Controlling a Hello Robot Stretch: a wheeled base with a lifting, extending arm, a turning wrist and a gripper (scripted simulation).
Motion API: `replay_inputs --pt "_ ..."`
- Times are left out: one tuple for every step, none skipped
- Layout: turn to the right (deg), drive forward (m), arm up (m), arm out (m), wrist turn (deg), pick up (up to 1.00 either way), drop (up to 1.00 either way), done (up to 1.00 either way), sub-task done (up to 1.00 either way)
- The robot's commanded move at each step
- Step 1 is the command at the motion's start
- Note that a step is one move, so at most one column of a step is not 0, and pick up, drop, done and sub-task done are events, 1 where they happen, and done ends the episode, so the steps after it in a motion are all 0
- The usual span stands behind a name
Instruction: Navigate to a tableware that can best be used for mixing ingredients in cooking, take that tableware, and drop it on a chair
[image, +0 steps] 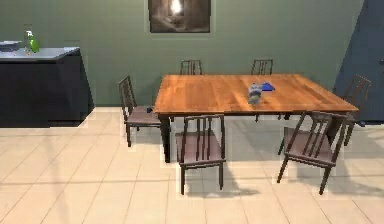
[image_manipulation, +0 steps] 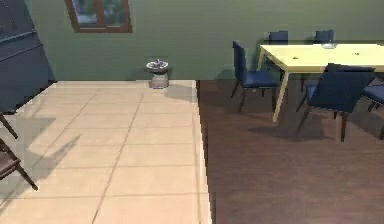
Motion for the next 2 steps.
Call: replay_inputs --pt "-42.0 0.00 0.00 0.00 0.0 0.00 0.00 0.00 0.00" --pt "0.0 1.00 0.00 0.00 0.0 0.00 0.00 0.00 0.00"
